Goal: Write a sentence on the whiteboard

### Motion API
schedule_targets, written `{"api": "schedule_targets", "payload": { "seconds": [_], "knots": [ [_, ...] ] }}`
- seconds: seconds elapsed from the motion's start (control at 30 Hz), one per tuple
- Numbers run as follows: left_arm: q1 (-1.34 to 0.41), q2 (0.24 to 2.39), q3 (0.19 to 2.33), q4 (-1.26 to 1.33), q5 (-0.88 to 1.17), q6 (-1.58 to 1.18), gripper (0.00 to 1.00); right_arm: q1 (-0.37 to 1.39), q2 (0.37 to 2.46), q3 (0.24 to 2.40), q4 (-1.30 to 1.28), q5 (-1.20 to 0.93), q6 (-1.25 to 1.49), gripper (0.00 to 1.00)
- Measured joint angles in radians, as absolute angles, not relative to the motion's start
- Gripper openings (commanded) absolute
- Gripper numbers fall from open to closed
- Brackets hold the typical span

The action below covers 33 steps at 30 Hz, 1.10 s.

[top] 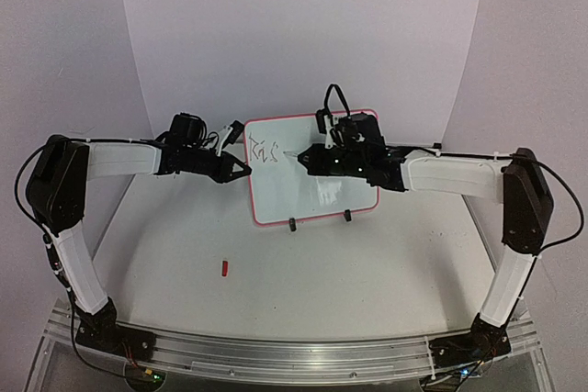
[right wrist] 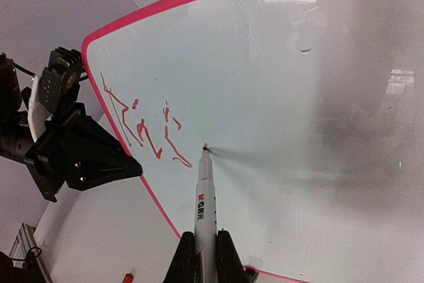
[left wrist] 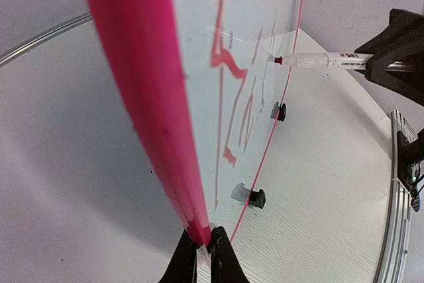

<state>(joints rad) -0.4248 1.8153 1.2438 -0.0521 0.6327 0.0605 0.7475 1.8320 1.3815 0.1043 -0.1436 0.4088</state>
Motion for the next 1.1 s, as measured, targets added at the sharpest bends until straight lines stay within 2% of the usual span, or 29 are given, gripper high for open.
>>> {"api": "schedule_targets", "payload": {
  "seconds": [1.1],
  "knots": [
    [-0.425,1.815,1.244,-0.052,0.626,0.06,0.0,0.751,1.823,1.394,0.089,-0.077,0.401,0.0]
  ]
}}
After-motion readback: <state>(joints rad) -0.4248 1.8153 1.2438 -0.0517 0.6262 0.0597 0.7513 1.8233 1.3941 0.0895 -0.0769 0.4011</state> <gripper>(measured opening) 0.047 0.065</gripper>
